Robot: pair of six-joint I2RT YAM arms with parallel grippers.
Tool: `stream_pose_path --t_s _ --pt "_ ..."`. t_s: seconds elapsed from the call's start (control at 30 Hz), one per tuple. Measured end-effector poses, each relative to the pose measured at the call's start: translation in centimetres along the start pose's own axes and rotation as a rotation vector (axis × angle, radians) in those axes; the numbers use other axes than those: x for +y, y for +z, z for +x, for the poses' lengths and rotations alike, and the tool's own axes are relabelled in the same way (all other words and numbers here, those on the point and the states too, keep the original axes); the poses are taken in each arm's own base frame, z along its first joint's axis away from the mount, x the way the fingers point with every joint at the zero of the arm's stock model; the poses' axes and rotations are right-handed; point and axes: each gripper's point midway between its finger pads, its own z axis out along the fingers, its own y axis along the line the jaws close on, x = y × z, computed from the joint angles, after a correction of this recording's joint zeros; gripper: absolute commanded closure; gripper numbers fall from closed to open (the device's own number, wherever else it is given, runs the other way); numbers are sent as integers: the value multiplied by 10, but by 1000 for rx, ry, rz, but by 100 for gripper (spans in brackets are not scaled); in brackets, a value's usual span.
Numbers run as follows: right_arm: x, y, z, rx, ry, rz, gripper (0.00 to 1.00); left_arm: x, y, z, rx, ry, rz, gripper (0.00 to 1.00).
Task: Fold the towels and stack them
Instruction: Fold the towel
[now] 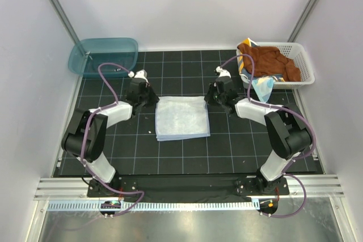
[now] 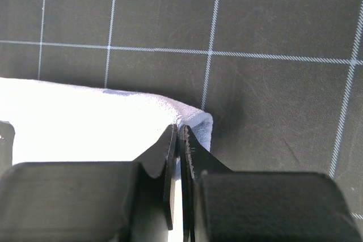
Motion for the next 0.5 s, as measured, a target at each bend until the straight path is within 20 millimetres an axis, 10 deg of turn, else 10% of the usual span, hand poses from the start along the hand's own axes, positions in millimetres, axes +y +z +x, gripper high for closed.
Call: stream_pose_path --t_s 0.17,0.3,0.5 --pt "0 -2 -3 -7 -2 6 92 -2 -1 -1 1 0 8 86" --pt "5 6 -18 -24 -9 7 64 -5 6 -6 3 -2 6 56" --pt "5 24 -28 -25 -25 24 55 -4 21 -13 10 2 -29 51"
